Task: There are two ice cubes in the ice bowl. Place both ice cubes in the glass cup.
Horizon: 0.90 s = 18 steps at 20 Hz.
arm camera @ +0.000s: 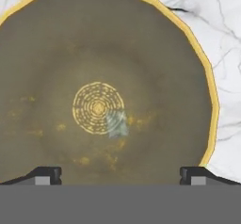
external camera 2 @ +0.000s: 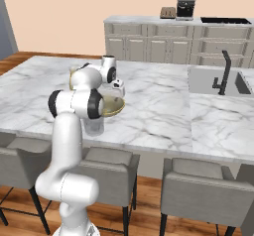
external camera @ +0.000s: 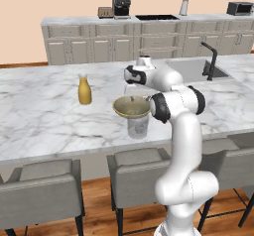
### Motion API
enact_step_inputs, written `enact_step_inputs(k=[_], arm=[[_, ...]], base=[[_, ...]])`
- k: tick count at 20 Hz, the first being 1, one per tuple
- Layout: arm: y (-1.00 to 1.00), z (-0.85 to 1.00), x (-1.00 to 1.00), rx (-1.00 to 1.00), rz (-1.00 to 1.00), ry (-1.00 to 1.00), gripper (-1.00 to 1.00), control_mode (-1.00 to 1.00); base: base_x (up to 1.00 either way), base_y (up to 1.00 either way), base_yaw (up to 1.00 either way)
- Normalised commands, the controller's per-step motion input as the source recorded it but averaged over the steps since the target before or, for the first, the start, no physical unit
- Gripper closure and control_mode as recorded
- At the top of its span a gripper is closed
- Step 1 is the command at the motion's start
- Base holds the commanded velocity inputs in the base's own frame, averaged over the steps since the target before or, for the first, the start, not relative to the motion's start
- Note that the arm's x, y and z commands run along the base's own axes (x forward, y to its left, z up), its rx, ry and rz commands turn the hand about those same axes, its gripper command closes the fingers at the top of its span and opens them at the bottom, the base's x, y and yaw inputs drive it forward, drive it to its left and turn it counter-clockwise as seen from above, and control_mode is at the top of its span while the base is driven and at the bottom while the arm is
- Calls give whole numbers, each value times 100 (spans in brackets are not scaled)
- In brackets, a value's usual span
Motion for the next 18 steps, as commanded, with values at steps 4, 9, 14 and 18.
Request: enact_step_inputs(k=[4, 9, 14, 18], arm=[[0, -45, 34, -5, 0, 15, -100, -100], [2, -37, 48, -6, 0, 2, -100, -100], [3, -32, 4, -1, 0, 3, -100, -100], [0, -9, -17, 0, 0, 1, -100, -100]], base=[[0, 0, 0], [0, 0, 0], [0, 0, 0], [0, 0, 0]])
